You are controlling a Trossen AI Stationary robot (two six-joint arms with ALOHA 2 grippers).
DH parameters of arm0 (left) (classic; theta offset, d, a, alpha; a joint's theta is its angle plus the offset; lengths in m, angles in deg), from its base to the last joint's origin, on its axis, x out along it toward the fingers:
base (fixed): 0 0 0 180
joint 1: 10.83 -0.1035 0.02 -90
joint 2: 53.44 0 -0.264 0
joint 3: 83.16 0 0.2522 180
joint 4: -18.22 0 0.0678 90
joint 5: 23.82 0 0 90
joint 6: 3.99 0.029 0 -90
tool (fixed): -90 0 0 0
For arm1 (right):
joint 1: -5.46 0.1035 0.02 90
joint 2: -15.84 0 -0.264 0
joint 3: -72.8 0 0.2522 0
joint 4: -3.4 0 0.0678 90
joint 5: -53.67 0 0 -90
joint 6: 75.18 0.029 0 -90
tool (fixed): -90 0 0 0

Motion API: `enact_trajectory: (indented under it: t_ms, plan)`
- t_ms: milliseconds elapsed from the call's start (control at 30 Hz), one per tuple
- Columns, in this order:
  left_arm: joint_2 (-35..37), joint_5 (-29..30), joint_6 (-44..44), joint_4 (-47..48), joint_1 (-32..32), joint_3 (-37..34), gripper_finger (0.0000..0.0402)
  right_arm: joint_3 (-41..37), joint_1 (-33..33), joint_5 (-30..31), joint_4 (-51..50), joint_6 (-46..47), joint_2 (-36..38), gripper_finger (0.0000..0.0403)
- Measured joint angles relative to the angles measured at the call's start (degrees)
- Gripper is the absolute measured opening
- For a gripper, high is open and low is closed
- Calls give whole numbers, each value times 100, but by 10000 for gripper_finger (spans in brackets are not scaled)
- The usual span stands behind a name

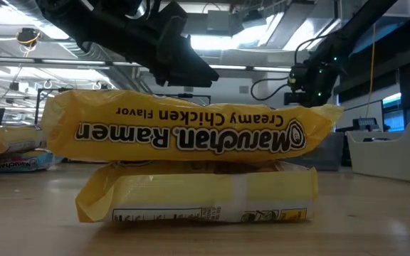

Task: Sort Maruchan noodles
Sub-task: Put the blue noodle pack into the black bin

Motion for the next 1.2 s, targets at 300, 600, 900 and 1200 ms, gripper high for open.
enact_trajectory:
  t_ms: [300,600,900,1200]
  plan:
    - [-2,0,-21,0,0,0,211,-2,-2,937,174,274,-30,180]
    - [-2,0,-41,-2,0,0,211,-2,4,1296,218,480,-15,226]
    - [-2,0,-41,-2,0,0,211,665,4,1336,-701,1120,-13,227]
    - [-2,258,-6,-105,-1,0,211,1462,101,393,-1995,2142,117,227]
